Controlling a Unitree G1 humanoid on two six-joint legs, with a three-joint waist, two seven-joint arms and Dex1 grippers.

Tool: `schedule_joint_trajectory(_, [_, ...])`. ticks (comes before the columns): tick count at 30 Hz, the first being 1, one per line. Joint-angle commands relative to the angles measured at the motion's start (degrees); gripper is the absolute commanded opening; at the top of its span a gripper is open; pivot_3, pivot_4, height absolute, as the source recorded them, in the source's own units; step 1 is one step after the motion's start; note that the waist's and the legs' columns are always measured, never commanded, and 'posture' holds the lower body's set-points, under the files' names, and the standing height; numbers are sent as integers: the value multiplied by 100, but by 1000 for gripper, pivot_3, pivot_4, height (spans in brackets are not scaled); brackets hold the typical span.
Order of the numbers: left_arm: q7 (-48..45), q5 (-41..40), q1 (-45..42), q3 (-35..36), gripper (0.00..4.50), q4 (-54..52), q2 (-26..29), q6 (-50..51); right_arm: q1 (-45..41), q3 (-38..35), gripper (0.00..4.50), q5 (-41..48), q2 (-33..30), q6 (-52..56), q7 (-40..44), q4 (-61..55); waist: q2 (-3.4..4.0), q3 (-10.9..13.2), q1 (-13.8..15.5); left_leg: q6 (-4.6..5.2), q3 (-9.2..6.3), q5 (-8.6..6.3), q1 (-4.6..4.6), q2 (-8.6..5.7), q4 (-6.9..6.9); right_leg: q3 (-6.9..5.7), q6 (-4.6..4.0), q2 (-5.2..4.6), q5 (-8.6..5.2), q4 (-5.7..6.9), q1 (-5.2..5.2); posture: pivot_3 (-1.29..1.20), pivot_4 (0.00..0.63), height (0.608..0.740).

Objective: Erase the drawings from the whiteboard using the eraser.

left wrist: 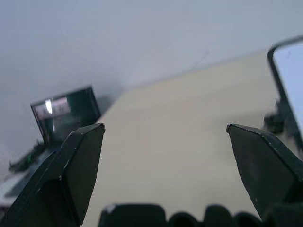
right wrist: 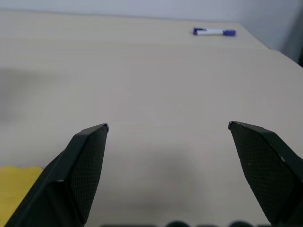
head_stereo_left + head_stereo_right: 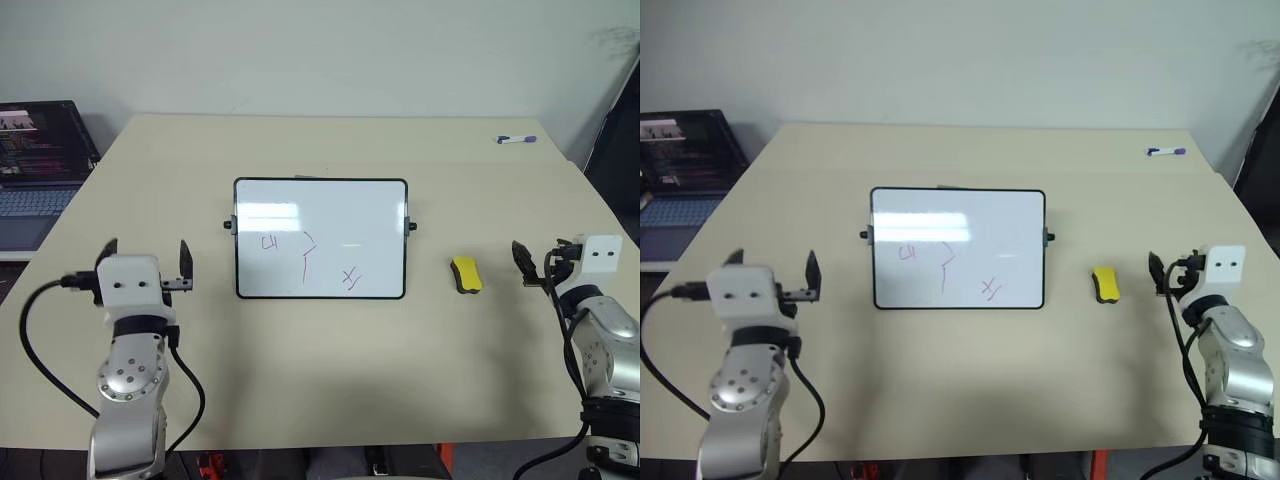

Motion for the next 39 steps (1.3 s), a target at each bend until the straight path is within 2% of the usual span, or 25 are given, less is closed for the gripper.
schedule_joint_trajectory(1, [-10, -38, -355, 238, 4500, -326, 90, 227, -114, -13, 4446, 61, -99, -2, 109, -237, 0, 0, 1, 0, 1, 0, 0, 0, 0, 0, 0, 0, 0, 0, 0, 0, 150, 740])
schedule_joint_trajectory(4, [-296, -365, -860, 242, 4500, -29, 182, 550, -39, 48, 4446, -38, 88, -73, -58, -364, -1, 1, 1, 0, 0, 0, 0, -2, 1, -1, 0, 0, 0, 0, 1, 0, 150, 740])
schedule_joint_trajectory(7, [-1058, -901, -1517, 211, 4500, 383, 597, 758, 259, 142, 4446, -47, 211, 149, -236, -1143, 1, 3, 19, 0, -5, 0, -1, 0, 1, -4, 1, 4, 0, 1, 0, 0, 150, 740])
schedule_joint_trajectory(13, [-2989, -2261, -2895, -317, 4500, 781, 1426, 1355, 967, 142, 4446, 667, 102, 1555, -336, -3112, 0, 8, 20, -5, -6, -1, -16, -3, 3, -6, 5, 4, 0, -4, -8, 0, 150, 740])
schedule_joint_trajectory(15, [-3857, -2807, -3344, -654, 4500, 854, 1644, 1596, 1201, 93, 4446, 969, -27, 2026, -272, -3614, -6, 11, 11, -8, -6, -2, -17, -3, 4, -6, 7, 3, -1, -7, -8, 0, 150, 740])
schedule_joint_trajectory(18, [-4937, -3157, -3784, -1203, 4500, 1136, 1899, 1691, 1410, 120, 4446, 1350, -79, 2516, -293, -4181, -4, 13, 9, -9, -9, -2, -14, -3, 3, -8, 8, 6, -2, -8, -7, 0, 150, 740])
schedule_joint_trajectory(22, [-6174, -2980, -4140, -2131, 4500, 1540, 2026, 1275, 1497, 224, 4446, 1464, -50, 2890, -485, -4585, 3, 18, -31, -8, -6, -2, -4, -1, 3, -2, 8, 14, -2, 0, -6, 0, 150, 740])
schedule_joint_trajectory(25, [-6637, -2845, -4398, -2643, 4500, 1813, 1800, 1005, 1481, 457, 4446, 1319, 15, 2956, -648, -4683, -1, 21, -11, -8, -10, -2, -5, 0, 4, -4, 7, 21, -2, 1, -7, 0, 150, 740])
schedule_joint_trajectory(29, [-6901, -2664, -4504, -2892, 4500, 2075, 1615, 719, 1480, 682, 4446, 1231, 116, 2954, -782, -4693, 1, 23, -24, -6, -25, -2, -23, -7, 3, -14, 7, 17, -2, -10, 0, 0, 150, 740])
schedule_joint_trajectory(32, [-7035, -2514, -4536, -3072, 4500, 2208, 1491, 552, 1309, 846, 4446, 942, 296, 2961, -1147, -4496, 6, 24, -15, -5, -101, 4, -59, -23, 17, -94, 8, -5, -3, -17, 4, 0, 150, 740])
schedule_joint_trajectory(39, [-7476, -2252, -4478, -3286, 4500, 2225, 1596, 259, 672, 796, 4446, 526, 663, 3662, -1928, -3657, 7, 25, 13, -4, -94, 3, -74, -22, 20, -91, 5, 9, -4, -13, -15, 0, 150, 740])
